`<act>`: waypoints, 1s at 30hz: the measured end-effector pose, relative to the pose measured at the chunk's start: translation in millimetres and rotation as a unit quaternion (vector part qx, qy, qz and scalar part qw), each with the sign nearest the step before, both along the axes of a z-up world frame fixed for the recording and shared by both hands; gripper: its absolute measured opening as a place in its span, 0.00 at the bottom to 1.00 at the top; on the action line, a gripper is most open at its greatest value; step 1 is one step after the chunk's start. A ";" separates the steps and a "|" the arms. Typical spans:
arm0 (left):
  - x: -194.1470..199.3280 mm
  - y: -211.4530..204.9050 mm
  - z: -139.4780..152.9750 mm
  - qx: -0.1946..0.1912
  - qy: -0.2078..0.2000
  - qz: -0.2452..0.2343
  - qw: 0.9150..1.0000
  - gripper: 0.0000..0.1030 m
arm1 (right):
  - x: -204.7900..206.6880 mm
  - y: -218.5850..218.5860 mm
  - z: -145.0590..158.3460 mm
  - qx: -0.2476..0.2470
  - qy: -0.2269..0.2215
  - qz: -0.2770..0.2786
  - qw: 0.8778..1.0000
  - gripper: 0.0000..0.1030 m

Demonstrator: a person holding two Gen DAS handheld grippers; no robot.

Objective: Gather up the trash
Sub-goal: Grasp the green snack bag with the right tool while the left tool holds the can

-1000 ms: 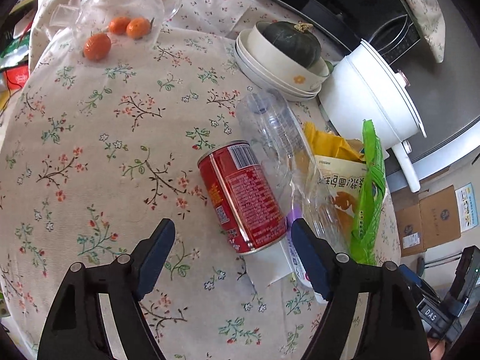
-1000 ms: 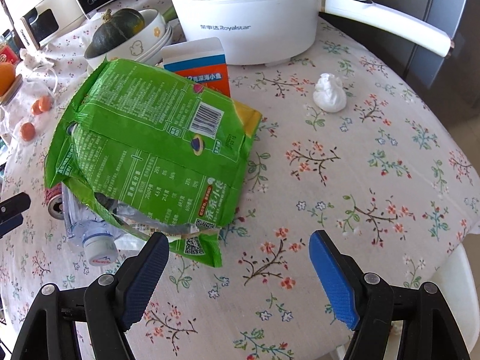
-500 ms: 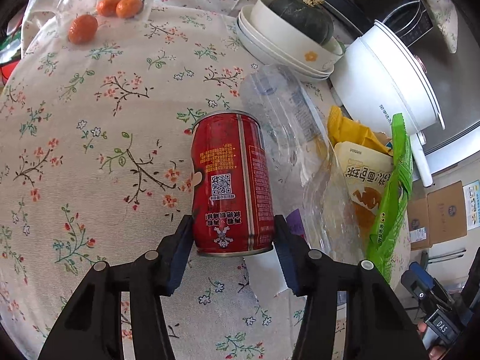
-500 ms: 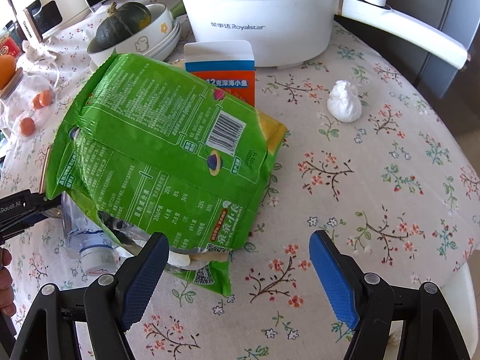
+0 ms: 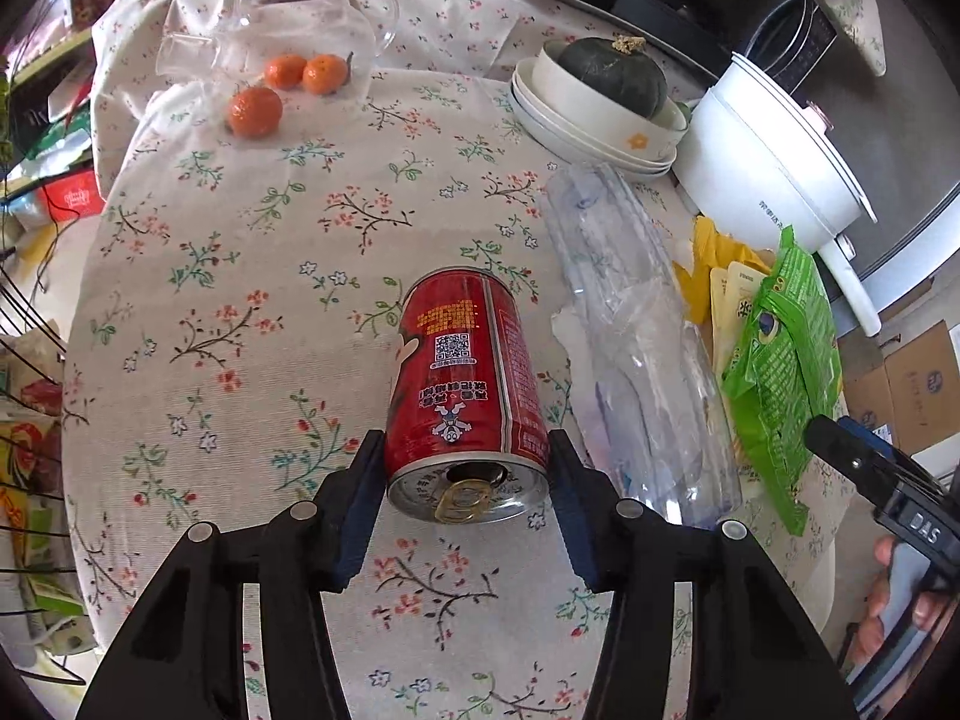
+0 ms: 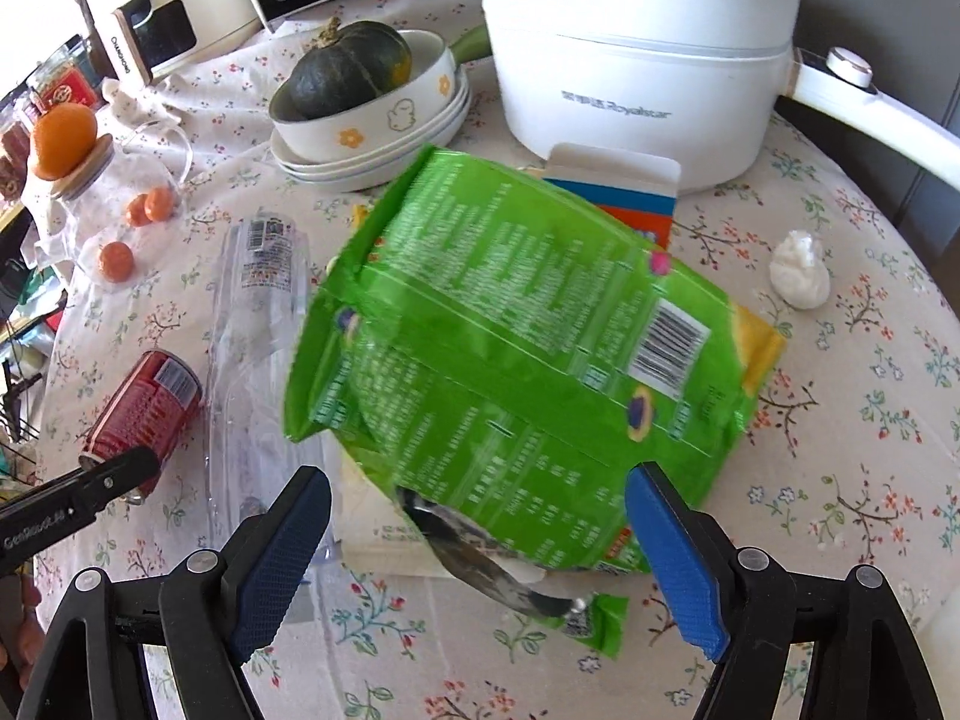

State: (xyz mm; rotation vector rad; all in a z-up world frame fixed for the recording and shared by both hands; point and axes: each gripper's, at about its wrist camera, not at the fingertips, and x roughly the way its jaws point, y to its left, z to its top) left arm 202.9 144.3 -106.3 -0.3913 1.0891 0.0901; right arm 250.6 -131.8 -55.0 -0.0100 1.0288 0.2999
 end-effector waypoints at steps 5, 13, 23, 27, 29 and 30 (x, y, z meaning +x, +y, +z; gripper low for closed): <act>-16.9 14.5 6.6 -0.001 -0.007 -0.002 1.000 0.53 | 15.5 21.5 -32.5 -0.058 0.017 0.015 0.998 0.87; -29.2 22.2 13.9 0.011 -0.017 -0.008 1.000 0.53 | 32.4 12.2 -72.6 -0.057 0.056 -0.002 0.997 0.76; -31.1 25.9 13.0 0.002 -0.020 -0.010 1.000 0.53 | 22.3 2.7 -57.3 -0.039 0.043 0.009 0.998 0.14; -34.6 32.1 15.2 -0.015 -0.023 -0.006 1.000 0.53 | 14.8 -14.0 -43.9 -0.019 0.032 0.001 0.999 0.10; -36.1 35.6 16.2 -0.025 -0.024 -0.003 0.999 0.53 | 9.0 -20.0 -35.4 -0.015 0.022 0.000 1.000 0.09; -36.8 37.3 16.6 -0.030 -0.025 -0.002 0.999 0.53 | 6.4 -23.0 -31.0 -0.013 0.017 0.000 1.000 0.09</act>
